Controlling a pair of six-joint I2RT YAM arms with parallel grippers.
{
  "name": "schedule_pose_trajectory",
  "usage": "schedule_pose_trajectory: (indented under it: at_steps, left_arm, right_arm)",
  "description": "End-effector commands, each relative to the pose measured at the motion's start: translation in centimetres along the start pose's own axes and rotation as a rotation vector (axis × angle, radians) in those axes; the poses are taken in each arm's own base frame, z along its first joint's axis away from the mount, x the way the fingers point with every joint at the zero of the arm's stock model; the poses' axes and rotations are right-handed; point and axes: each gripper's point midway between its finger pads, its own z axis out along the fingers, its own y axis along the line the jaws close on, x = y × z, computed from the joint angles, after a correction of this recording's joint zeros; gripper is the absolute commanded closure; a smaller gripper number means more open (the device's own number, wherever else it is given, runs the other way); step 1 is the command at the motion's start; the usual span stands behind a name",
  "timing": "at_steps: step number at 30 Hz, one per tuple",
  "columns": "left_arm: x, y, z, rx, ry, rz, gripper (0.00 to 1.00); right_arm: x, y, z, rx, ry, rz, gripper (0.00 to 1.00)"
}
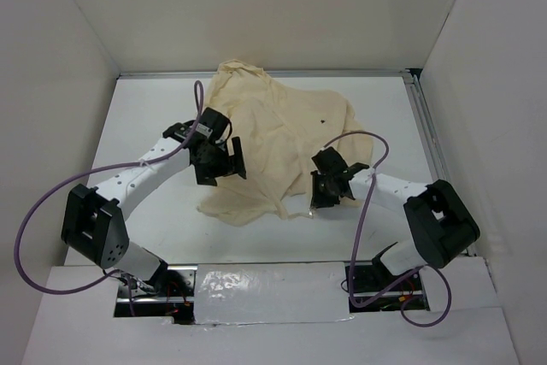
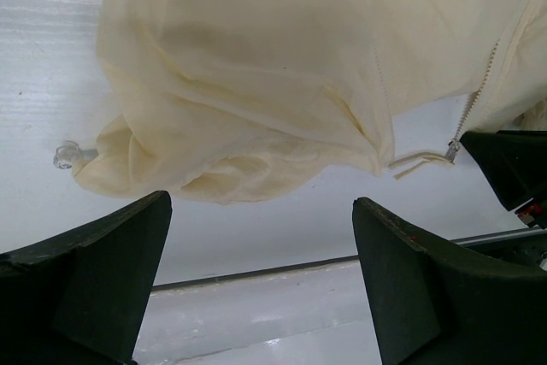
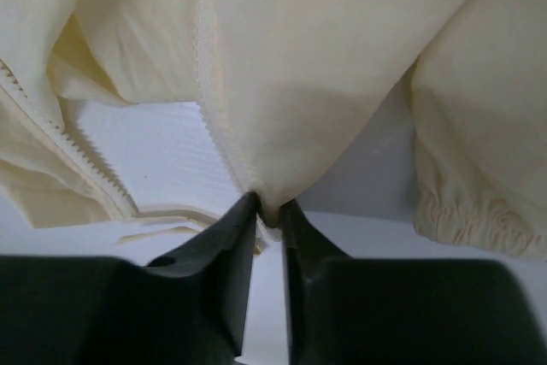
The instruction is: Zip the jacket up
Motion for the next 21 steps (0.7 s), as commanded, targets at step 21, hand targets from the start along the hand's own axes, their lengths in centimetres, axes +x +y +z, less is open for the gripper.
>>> schedule_pose_trajectory:
  at_steps: [21]
  left_arm:
    - [9.6, -8.4, 4.7, -0.081, 0.319, -0.009, 0.01]
  right_arm:
    - [-3.8, -2.2, -7.9, 0.005, -0.343, 0.156, 1.00]
